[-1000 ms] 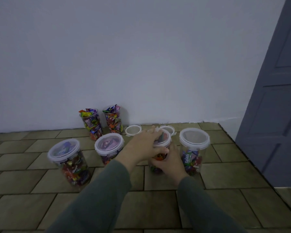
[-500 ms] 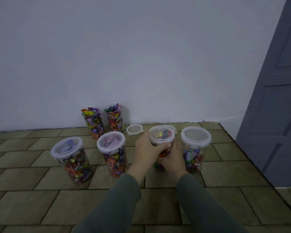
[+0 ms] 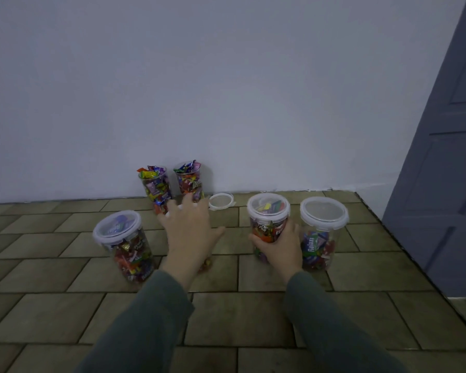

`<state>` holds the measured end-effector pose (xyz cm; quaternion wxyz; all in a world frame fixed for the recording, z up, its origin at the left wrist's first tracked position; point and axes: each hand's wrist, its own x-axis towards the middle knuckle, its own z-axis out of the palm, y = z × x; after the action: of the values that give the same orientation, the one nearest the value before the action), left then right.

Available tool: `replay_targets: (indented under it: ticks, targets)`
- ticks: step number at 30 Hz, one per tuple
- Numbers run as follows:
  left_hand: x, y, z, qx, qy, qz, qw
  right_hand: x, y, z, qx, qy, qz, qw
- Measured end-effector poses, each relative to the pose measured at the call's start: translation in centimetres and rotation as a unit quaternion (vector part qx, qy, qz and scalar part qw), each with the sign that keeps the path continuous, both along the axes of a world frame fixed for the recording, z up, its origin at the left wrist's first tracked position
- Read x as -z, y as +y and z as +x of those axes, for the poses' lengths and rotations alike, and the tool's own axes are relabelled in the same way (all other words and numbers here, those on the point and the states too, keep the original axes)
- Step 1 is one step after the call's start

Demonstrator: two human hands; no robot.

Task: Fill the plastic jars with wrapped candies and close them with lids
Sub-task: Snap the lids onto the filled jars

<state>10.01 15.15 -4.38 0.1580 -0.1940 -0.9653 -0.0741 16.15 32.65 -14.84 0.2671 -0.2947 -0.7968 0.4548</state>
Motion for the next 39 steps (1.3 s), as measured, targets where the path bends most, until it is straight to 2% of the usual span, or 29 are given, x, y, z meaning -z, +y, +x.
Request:
replay_targets:
  ticks: [3,7,13,16,20,22,25,27,29,34,36,39]
  targets:
    - [1.6,-1.1,-0.9,-0.037,-0.069,-0.011,0.997,0.0,-0.1,0.2,0.013,-0.004,0.005,1.000]
    - [2.7,0.2,0.3,-0.014,-0.033,0.015,0.999,0.0,0.4,0.4,0.030,-0.011,0.008,0.999]
    - [2.7,4.5,2.9,0.061,-0.046,0.010,0.997,-0.5,1.7,0.4,0.084,-0.011,-0.007,0.996]
    - [2.6,6.0,3.7,0.085,-0.039,0.000,0.996,-0.8,1.3,0.4,0.083,0.017,-0.027,0.996]
    - [2.8,5.4,3.1,0.098,-0.034,0.012,0.995,-0.6,-1.2,1.4,0.072,0.099,-0.053,0.991]
    - [3.2,4.2,2.4,0.116,-0.026,0.063,0.991,-0.7,-2.9,2.0,0.084,0.143,-0.027,0.986]
    - [3.2,2.0,1.8,0.153,-0.007,0.238,0.959,-1.7,-4.9,2.3,0.093,0.243,0.029,0.965]
    - [3.2,0.8,1.1,0.169,-0.040,0.327,0.929,-2.8,-6.1,2.0,0.084,0.284,0.070,0.953]
    - [3.2,0.0,0.0,0.158,-0.090,0.369,0.911,-4.1,-7.3,1.4,0.060,0.300,0.112,0.946]
    - [3.5,-1.4,-3.7,0.109,-0.142,0.426,0.887,-7.8,-10.4,-0.9,-0.020,0.310,0.225,0.923]
    - [3.5,-2.2,-5.4,0.081,-0.183,0.457,0.867,-8.9,-12.0,-2.5,-0.073,0.277,0.221,0.932]
    - [4.3,-3.4,-8.1,0.045,-0.245,0.492,0.834,-8.4,-13.5,-6.2,-0.121,0.179,0.180,0.960]
